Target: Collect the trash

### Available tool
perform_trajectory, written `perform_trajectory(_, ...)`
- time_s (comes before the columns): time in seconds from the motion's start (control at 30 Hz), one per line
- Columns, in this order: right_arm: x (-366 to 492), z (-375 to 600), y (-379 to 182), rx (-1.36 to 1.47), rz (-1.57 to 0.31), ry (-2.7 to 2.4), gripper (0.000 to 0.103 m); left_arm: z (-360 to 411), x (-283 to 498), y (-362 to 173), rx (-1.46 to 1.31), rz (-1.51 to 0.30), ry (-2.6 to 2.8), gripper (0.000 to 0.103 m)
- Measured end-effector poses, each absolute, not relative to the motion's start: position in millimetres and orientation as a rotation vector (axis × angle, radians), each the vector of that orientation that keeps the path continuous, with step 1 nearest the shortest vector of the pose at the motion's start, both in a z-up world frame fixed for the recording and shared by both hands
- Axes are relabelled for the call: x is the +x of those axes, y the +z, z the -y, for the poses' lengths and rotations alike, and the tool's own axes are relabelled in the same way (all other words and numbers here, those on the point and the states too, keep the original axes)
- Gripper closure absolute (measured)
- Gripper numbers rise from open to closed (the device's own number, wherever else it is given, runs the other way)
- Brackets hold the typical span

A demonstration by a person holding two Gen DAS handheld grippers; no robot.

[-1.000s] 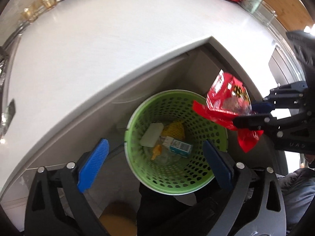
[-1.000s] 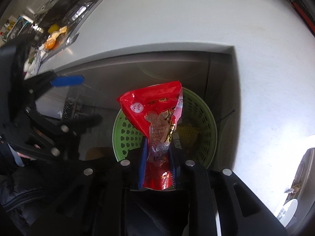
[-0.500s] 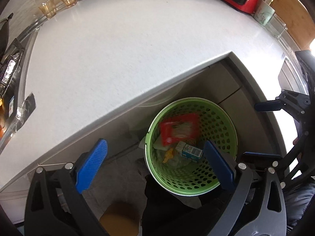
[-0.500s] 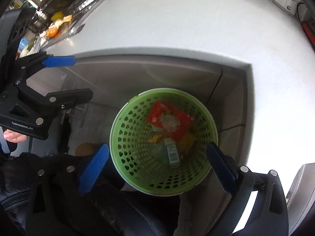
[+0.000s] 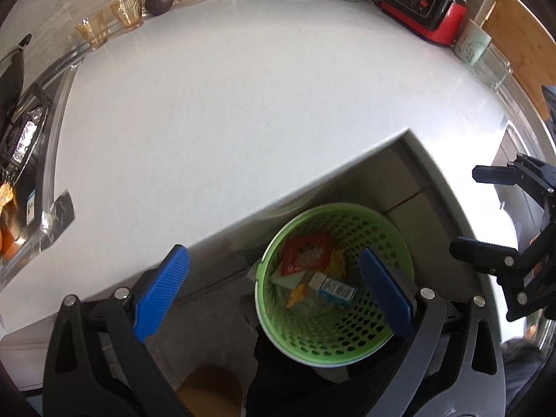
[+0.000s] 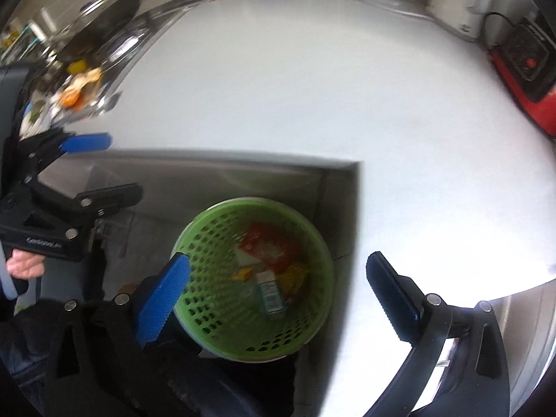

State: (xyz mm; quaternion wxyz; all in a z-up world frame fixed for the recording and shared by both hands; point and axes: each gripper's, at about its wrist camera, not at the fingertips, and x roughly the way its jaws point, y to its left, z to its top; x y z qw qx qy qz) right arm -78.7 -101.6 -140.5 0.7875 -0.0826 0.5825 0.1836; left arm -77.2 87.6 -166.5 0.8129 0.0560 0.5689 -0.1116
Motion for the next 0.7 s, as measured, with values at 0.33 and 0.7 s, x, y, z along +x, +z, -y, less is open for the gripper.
perform_trajectory(0.33, -29, 157, -101, -0.026, -1.148, 0.168, 0.002, -63, -29, -126, 0.051, -1.12, -0.081, 0.009)
perform_trajectory(0.7, 15, 175, -16, -0.018, -0.928, 0.169, 0.002, -55, 1, -29, -0.059, -0.868, 0.124, 0.009)
